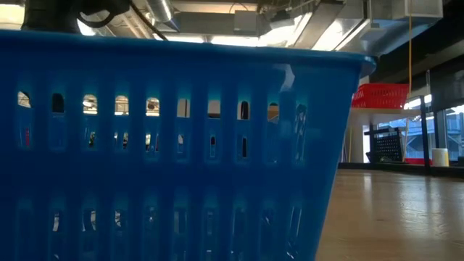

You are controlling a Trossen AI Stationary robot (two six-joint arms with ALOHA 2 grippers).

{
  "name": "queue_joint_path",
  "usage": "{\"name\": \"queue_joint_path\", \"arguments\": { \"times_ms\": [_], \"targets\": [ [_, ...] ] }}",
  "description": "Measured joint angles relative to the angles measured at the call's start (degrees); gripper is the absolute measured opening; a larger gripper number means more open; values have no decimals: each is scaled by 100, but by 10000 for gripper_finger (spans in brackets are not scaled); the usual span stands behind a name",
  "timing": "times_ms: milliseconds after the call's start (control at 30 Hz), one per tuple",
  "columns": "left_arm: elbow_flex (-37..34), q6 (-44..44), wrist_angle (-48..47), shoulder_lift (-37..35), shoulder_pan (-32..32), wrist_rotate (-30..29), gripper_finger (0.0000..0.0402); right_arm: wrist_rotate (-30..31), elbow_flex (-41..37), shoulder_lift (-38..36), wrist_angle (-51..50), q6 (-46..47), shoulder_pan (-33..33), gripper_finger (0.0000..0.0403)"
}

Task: Stack baskets on shelf by color
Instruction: Stack the top red bin on the red bin on the shelf

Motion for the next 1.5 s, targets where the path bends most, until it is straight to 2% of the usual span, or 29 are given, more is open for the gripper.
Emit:
{"name": "queue_joint_path", "arguments": {
  "times_ms": [367,600,667,767,867,1000,1167,1333,1500],
  "targets": [
    [-57,-8,48,0,-2,12,74,0,0,2,2,11,-2,74],
    [-208,155,166,309,-2,26,73,0,0,2,4,15,-2,74],
    [-208,276,188,368,3,67,59,0,0,2,8,15,-2,74],
    [-208,520,362,424,60,155,15,2,0,2,13,15,-1,74],
    [-53,823,294,423,92,197,5,2,0,2,7,18,-2,74],
    [539,1676,-337,422,90,-176,1,2,0,2,-36,91,0,74],
    [1376,3819,-825,417,44,-733,1,103,0,2,-98,163,0,74],
    [2057,5993,-983,417,44,-502,1,206,-2,57,-139,150,-2,74],
    [2617,6957,-1350,417,177,-281,0,275,-11,195,-123,41,0,74]
  ]
}}
